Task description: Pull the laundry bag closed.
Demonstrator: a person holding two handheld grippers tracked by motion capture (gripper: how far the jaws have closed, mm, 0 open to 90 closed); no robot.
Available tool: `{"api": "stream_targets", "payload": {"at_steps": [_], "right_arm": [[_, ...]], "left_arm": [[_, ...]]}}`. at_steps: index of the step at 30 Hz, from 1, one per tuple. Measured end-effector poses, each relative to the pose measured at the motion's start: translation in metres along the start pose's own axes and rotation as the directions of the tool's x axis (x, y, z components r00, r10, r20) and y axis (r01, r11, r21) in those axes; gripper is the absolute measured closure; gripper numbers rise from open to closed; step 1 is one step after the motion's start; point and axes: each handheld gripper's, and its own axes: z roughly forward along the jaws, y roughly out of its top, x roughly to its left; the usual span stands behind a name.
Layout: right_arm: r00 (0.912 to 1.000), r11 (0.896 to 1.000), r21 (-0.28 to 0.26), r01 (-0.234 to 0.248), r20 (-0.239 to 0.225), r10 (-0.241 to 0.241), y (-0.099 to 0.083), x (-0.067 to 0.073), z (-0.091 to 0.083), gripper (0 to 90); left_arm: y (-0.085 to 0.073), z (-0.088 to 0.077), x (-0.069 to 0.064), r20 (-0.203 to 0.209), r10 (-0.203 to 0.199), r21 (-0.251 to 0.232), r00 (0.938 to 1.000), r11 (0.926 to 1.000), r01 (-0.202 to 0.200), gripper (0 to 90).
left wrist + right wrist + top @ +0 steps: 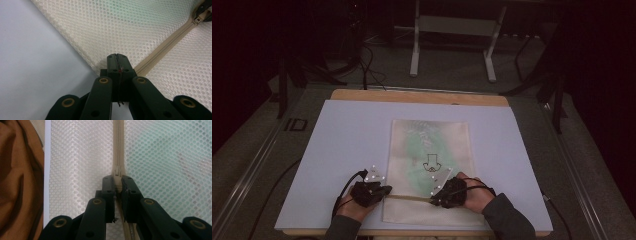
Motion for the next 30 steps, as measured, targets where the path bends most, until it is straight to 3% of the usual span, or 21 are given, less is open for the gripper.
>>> {"api": "stream_targets", "payload": {"at_steps": [30], "right_arm": [[0.9997,1.000,0.007,-0.025,0.003,0.025,-0.017,-0.001,-0.012,82.5]], "left_arm": [[0.000,0.000,0.001,0.003,0.000,0.004,1.0000,1.0000,0.000,89.4]]}}
